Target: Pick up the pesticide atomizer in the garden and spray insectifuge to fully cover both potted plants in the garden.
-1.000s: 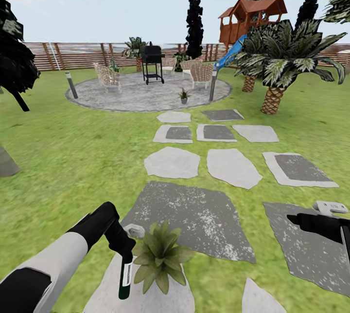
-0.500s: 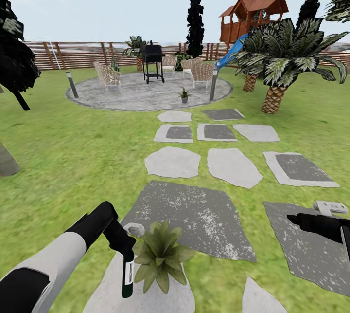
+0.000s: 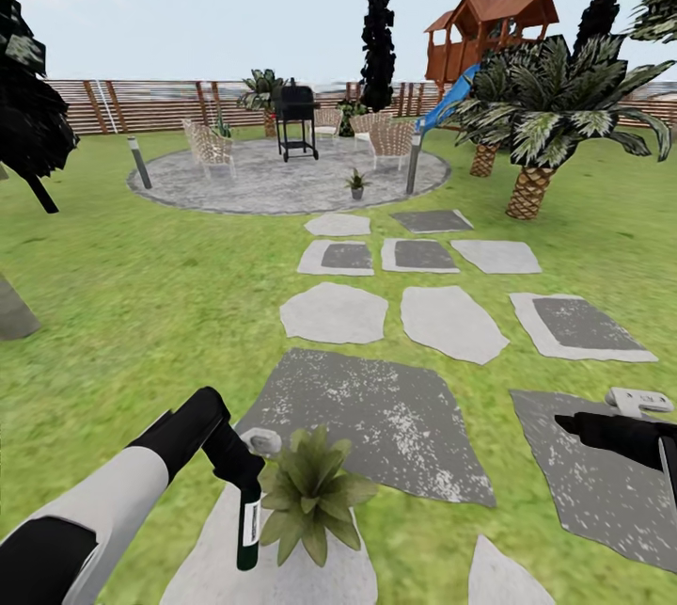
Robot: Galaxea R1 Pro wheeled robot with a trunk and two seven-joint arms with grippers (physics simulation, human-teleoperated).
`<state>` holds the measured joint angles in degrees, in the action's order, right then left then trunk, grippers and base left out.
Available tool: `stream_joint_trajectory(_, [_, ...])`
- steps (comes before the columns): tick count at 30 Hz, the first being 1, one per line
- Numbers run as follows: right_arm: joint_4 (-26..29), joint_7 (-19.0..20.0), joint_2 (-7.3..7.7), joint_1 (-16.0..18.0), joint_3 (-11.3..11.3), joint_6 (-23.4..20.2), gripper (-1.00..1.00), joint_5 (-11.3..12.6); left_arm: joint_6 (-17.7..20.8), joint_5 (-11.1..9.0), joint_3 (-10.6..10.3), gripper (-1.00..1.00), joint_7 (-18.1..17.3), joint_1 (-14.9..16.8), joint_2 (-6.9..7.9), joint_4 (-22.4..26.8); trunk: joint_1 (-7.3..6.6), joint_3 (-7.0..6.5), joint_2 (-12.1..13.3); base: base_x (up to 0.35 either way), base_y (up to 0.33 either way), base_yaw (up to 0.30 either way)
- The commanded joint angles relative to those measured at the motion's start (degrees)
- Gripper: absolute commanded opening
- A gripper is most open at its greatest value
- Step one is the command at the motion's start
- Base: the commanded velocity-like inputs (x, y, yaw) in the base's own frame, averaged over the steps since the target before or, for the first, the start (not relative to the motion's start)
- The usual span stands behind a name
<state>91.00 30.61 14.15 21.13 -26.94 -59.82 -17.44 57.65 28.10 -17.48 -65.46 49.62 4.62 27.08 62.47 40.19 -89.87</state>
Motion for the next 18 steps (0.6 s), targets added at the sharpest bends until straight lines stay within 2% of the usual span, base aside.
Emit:
stream_joint_trajectory(1, [0.1,0.6,0.0,0.0,0.0,-0.2,1.0,-0.6,0.4,0.5,-0.1,-1.0,-0.5,0.1,0.03,0.1,0.0,0.1,0.0,0.0,0.0,0.065])
stream_joint_trajectory(9, [0.1,0.6,0.07,0.0,0.0,-0.2,1.0,-0.6,0.4,0.6,-0.1,-1.0,-0.1,0.5,0.44,0.3,0.0,0.41,0.0,0.0,0.0,0.076])
stream_joint_trajectory(18, [0.1,0.6,0.09,0.0,0.0,-0.2,1.0,-0.6,0.4,0.6,-0.1,-1.0,-0.2,1.1,0.47,0.3,1.97,2.05,-3.6,0.0,0.0,0.006])
